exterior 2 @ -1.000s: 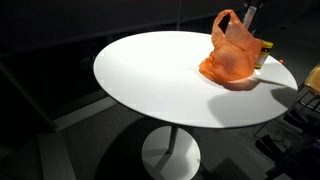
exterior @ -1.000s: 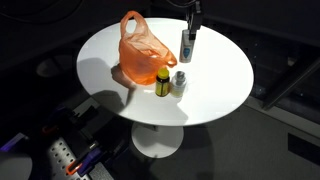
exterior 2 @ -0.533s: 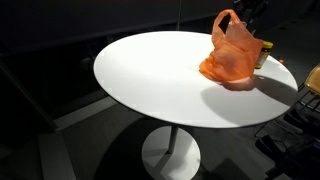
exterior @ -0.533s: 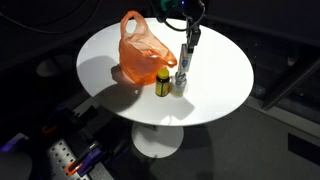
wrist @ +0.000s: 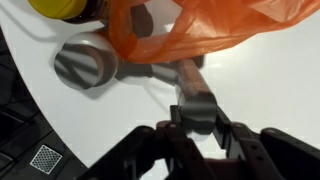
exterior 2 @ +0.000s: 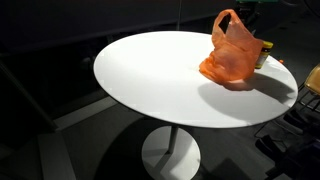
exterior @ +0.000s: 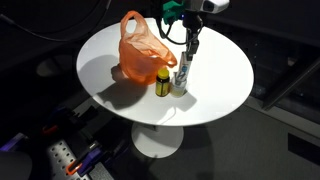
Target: Remove the white bottle from the plastic bag
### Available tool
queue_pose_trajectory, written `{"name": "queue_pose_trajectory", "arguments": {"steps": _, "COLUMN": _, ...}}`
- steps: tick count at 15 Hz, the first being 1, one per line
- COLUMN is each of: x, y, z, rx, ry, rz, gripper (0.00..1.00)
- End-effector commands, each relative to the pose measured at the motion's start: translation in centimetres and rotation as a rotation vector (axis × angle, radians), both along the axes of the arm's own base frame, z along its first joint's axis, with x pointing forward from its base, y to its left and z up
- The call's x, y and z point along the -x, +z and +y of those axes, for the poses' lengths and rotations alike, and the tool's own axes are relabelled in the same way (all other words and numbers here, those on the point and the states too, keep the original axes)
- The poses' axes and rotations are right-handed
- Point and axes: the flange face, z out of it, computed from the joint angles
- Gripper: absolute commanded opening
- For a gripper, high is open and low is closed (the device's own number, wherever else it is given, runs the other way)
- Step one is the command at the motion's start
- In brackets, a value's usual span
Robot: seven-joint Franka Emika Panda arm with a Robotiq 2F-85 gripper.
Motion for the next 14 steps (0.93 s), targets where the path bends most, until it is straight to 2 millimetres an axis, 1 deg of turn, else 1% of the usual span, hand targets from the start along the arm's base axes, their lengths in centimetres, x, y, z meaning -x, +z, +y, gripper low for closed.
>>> {"name": "queue_pose_trajectory", "arguments": {"steps": 1, "x": -0.8, "y": 1.1, "z": 0.3, "rx": -0.018, "ry": -0.011, "rz": -0.027, "gripper": 0.65}}
{"name": "queue_pose_trajectory", "arguments": {"steps": 2, "x": -0.5, "y": 2.1, "z": 0.5, "rx": -0.020, "ry": 0.002, "rz": -0.040, "gripper": 0.66}}
{"name": "queue_pose_trajectory", "arguments": {"steps": 4, "x": -0.2, "y": 3.5, "z": 1.2, "rx": -0.017, "ry": 0.028, "rz": -0.057, "gripper": 0.80}}
{"name": "queue_pose_trajectory", "arguments": {"steps": 5, "x": 0.1, "y": 4.4, "z": 1.7, "rx": -0.015, "ry": 0.048, "rz": -0.060, "gripper": 0.89}}
{"name": "queue_pose_trajectory", "arguments": {"steps": 6, "x": 0.3, "y": 5.3, "z": 2.3, "rx": -0.013, "ry": 0.071, "rz": -0.061, "gripper": 0.95}}
{"name": "queue_pose_trajectory", "arguments": {"steps": 7, "x": 0.6, "y": 6.3, "z": 3.1, "rx": -0.016, "ry": 0.101, "rz": -0.056, "gripper": 1.00}}
{"name": "queue_pose_trajectory", "arguments": {"steps": 11, "x": 2.3, "y": 9.7, "z": 6.9, "rx": -0.031, "ry": 0.253, "rz": 0.014, "gripper": 1.00}}
{"name": "queue_pose_trajectory", "arguments": {"steps": 14, "x": 4.4, "y": 11.8, "z": 10.1, "rx": -0.045, "ry": 0.370, "rz": 0.113, "gripper": 1.00}}
